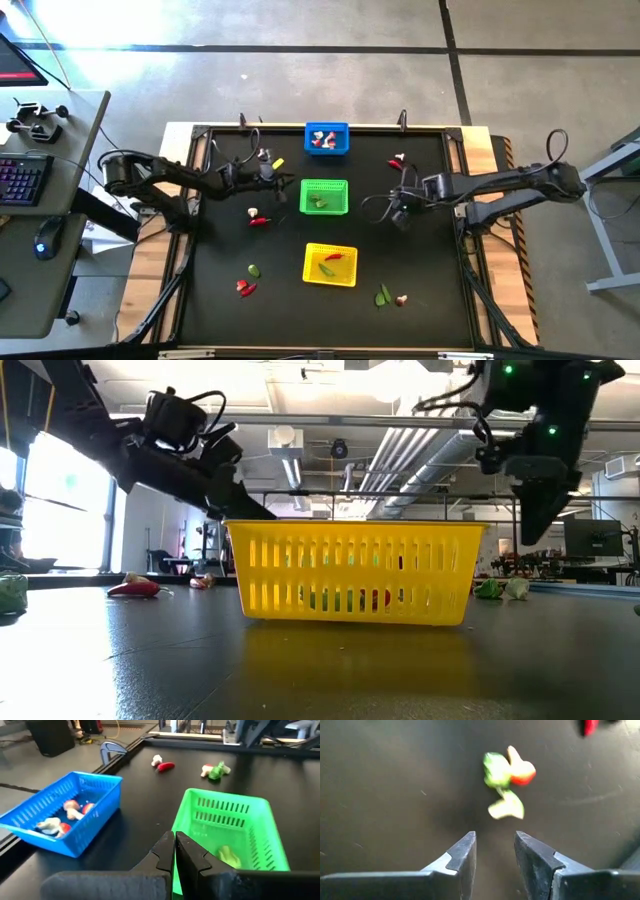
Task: Sort produce into baskets
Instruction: Put the green mushroom into the blue bin
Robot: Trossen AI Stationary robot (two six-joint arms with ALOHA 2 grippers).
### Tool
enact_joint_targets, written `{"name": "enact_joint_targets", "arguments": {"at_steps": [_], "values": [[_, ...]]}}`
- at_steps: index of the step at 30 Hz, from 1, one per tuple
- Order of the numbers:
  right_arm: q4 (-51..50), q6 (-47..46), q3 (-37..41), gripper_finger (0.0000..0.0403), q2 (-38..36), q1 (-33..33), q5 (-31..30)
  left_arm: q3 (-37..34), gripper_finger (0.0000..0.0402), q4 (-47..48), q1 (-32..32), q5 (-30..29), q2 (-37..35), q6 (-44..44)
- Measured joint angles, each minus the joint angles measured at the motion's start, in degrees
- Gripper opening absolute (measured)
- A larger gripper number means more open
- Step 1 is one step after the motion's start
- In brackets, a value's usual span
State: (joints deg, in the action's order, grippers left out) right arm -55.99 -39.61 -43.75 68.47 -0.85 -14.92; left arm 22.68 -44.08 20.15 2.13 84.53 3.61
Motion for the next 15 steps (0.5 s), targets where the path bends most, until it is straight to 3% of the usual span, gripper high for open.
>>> {"name": "enact_joint_targets", "arguments": {"at_steps": [15], "values": [[9.71,22.83,6.89,0.0126,0.02,-12.17,6.71,-0.16,0.0,-2.77,-1.21,-0.92,0.0,-0.38]]}}
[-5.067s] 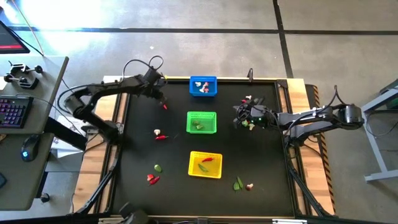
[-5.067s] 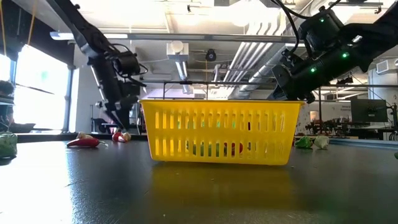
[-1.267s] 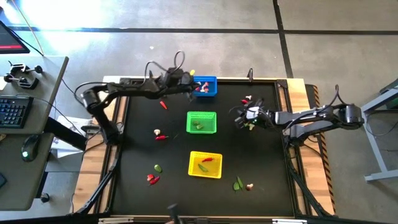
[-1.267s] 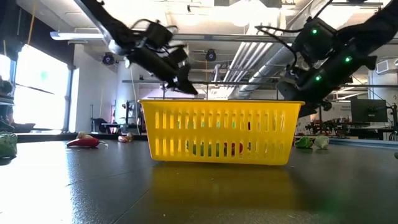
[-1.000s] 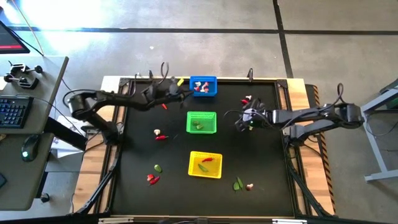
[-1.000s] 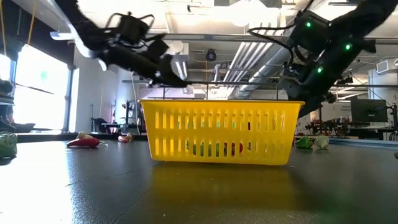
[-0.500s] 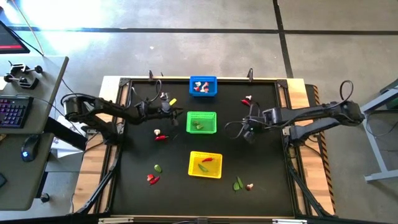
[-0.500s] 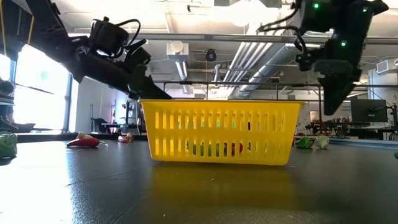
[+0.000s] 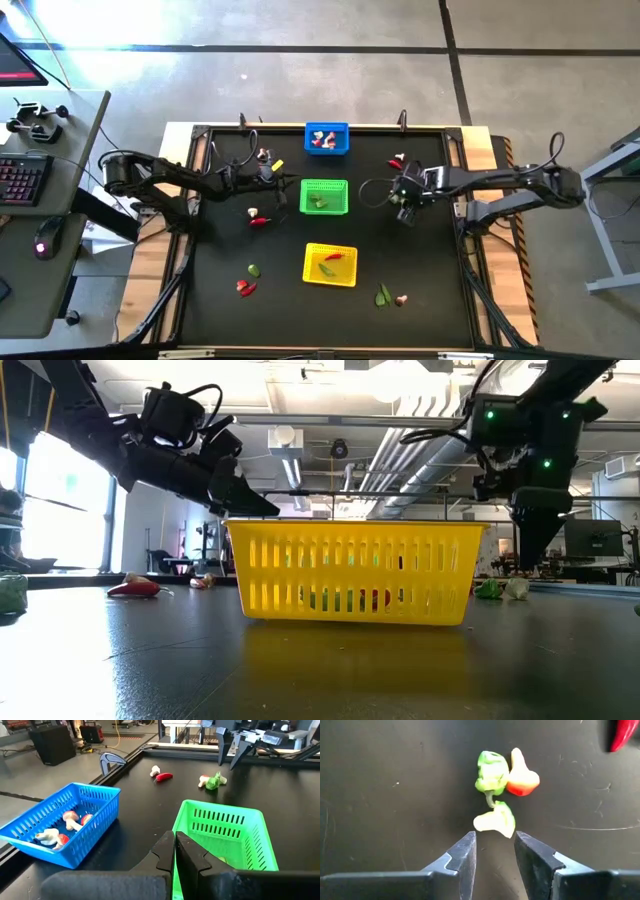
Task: Sort produce into baskets
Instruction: Put the green mushroom into the blue bin
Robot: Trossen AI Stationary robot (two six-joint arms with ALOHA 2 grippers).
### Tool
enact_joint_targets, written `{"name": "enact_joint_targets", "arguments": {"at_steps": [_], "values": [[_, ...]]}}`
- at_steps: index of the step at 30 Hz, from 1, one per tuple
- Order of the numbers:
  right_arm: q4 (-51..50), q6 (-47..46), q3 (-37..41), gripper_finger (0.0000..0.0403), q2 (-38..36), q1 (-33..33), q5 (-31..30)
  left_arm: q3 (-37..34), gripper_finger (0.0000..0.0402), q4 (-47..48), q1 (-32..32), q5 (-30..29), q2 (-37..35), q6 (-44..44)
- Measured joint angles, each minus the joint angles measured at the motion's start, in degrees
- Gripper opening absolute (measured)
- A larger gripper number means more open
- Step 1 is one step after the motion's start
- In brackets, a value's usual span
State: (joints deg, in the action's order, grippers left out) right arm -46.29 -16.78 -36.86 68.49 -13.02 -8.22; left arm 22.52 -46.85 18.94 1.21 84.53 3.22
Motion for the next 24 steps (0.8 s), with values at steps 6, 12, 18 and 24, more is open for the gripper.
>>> {"name": "enact_joint_targets", "arguments": {"at_steps": [6,12,18,24], "values": [[0.62,0.65,0.28,0.0126,0.2,-3.54,1.02,0.0,0.0,0.02,0.02,-0.4,0.0,0.48],[1.36,1.43,0.28,0.0126,0.28,-4.73,2.58,0.0,0.0,0.02,0.02,-0.4,0.02,1.59],[1.71,1.82,0.28,0.0126,3.51,-4.73,2.7,0.0,0.0,-0.02,0.07,-0.41,0.02,1.95],[2.77,2.2,0.28,0.0126,7.97,-4.58,2.7,0.0,0.0,-0.07,0.07,-0.41,0.02,1.95]]}}
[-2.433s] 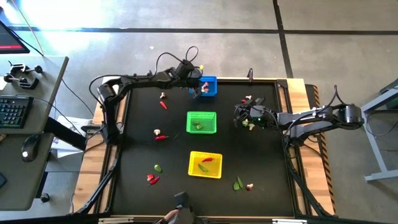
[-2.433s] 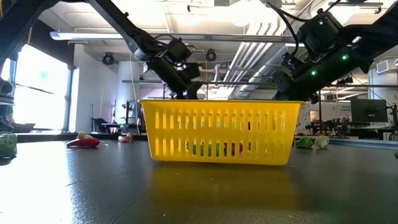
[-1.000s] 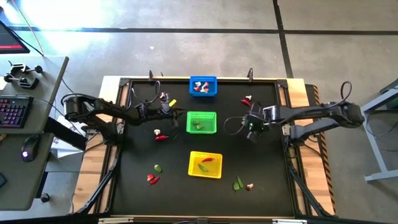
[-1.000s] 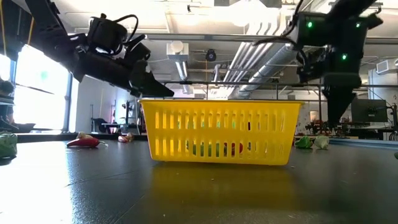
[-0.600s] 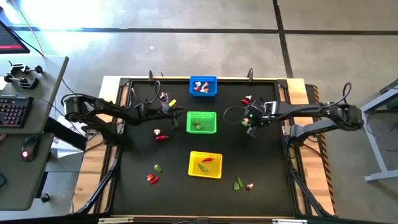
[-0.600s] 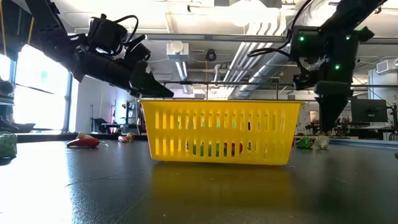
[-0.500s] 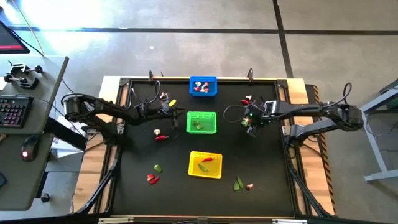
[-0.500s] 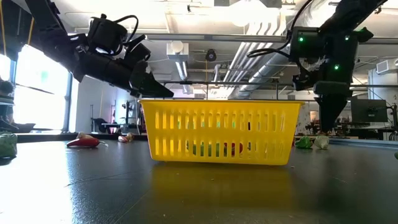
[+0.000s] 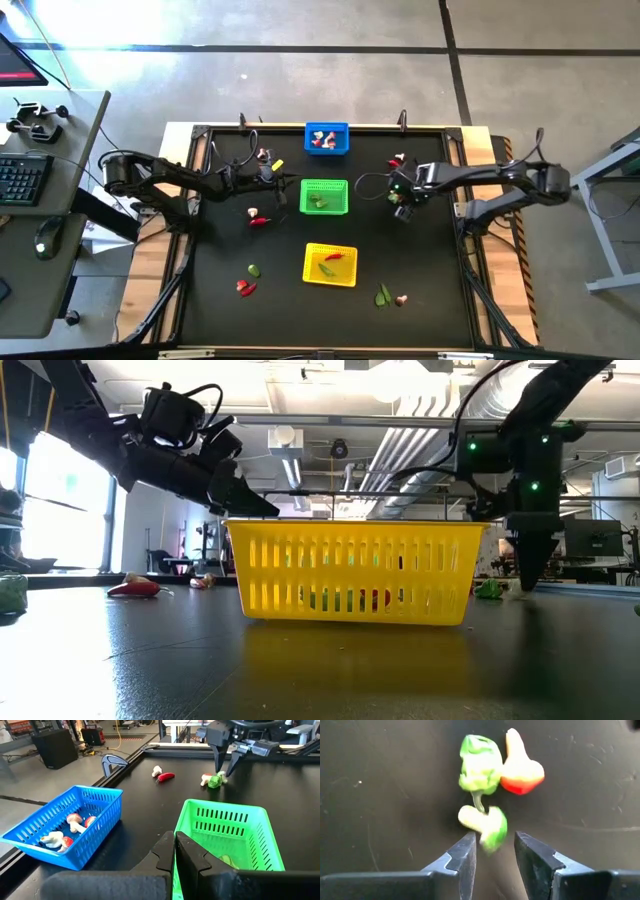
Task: Sort produce into baskets
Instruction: Put the green mushroom into the blue bin
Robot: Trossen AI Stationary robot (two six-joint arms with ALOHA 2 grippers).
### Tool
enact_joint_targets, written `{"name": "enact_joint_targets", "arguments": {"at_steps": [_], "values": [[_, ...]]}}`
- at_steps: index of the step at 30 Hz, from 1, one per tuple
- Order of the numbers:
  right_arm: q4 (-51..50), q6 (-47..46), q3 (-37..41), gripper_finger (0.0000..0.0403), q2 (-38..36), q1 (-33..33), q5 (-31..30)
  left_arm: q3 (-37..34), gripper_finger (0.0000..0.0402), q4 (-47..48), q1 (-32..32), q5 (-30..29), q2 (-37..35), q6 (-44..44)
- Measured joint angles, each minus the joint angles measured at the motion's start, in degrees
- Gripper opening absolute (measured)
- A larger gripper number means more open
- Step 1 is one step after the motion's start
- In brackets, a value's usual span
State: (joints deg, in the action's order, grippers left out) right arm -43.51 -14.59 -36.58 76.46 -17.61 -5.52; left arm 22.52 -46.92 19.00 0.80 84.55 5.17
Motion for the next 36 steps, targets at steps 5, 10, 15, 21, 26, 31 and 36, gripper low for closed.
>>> {"name": "enact_joint_targets", "arguments": {"at_steps": [5,10,15,21,26,31,36], "values": [[2.75,3.2,0.0,0.0126,1.77,0.0,0.02,0.0,0.0,0.05,0.0,0.0,0.0,0.0],[2.83,4.09,0.0,0.0105,1.93,-0.04,2.51,0.0,0.0,0.25,-0.02,0.0,0.0,0.0],[-0.25,1.42,-0.62,0.0045,1.93,0.08,6.43,0.0,0.0,0.26,-0.02,0.0,0.0,0.0],[-6.0,-1.38,-3.91,0.0007,1.93,3.79,9.25,0.02,0.0,1.25,-0.02,3.49,0.0,0.54],[7.45,0.87,-4.9,0.0013,1.93,7.45,15.56,-0.88,0.0,1.65,0.24,4.9,0.02,1.25],[23.91,4.88,-6.34,0.0008,4.0,6.75,10.44,-5.26,0.0,-6.22,0.15,8.0,0.02,0.49],[27.68,11.74,-14.91,0.0006,10.99,2.64,4.0,-9.66,0.0,-13.41,0.2,7.82,0.02,-0.96]]}}
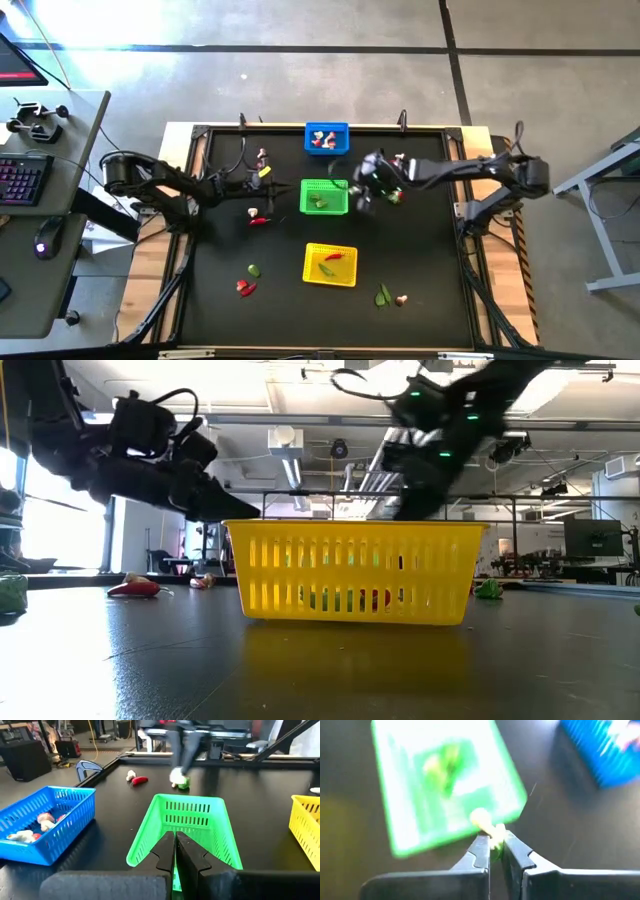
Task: Sort produce into baskets
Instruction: Put the green mushroom into the blue bin, then put the green chili pepper into the green bin
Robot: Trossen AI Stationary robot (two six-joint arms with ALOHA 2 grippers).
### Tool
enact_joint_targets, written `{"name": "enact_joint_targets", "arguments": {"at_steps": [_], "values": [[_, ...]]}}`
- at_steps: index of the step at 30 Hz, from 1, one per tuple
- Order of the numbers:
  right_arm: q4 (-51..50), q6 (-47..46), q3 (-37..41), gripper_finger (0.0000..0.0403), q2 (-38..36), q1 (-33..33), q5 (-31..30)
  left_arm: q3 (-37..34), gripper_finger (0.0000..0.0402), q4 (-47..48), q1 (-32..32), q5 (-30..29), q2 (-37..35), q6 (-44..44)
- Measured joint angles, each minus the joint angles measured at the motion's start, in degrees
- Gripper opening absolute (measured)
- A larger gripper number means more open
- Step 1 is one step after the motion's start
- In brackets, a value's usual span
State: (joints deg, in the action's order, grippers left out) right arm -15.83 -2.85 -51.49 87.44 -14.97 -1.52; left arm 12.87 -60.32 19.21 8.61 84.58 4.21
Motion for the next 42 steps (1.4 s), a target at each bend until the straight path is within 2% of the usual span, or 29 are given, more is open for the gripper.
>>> {"name": "enact_joint_targets", "arguments": {"at_steps": [7,14,18,21,25,30,33,36,40,42], "values": [[-1.82,7.7,-18.65,0.0005,13.55,-8.59,-0.06,-0.59,0.0,-0.47,-0.01,-0.34,-0.04,-0.55],[-5.07,11.83,-31.12,0.0005,25.26,-13.76,1.08,-0.59,0.0,-0.45,-0.01,-0.36,-0.07,-0.55],[-6.06,11.89,-34.57,0.0006,28.9,-15.28,1.01,-0.59,0.0,-0.43,-0.1,-0.36,-0.07,-0.55],[-6.19,10.51,-35.82,0.0022,29.74,-16.05,0.59,-0.59,0.0,-0.41,-0.2,-0.34,-0.07,0.36],[-6.25,10.86,-35.91,0.0065,29.87,-16.55,-2.21,-0.59,0.0,-0.34,-0.05,-0.63,-0.07,-0.85],[-6.23,12.63,-35.9,0.013,29.89,-16.54,-2.55,-0.59,0.0,1.23,-0.08,-0.91,-0.07,-2.49],[-6.13,13.48,-36.25,0.0145,29.83,-16.54,-2.57,-0.59,0.0,1.91,-0.12,-0.91,-0.12,-1.67],[-2.73,13.3,-34.87,0.0121,28.47,-16.54,-3.57,-0.58,0.0,2.58,-0.12,-0.57,-1.63,-2.04],[4.4,12.75,-29.99,0.003,25.27,-16.54,-4.06,-0.57,0.0,8.88,-0.12,-0.06,-6.1,-2.01],[9.43,11.56,-25.79,0.0011,22.79,-16.26,-4.05,-0.57,0.0,13.24,-0.12,-0.01,-9.08,-1.59]]}}
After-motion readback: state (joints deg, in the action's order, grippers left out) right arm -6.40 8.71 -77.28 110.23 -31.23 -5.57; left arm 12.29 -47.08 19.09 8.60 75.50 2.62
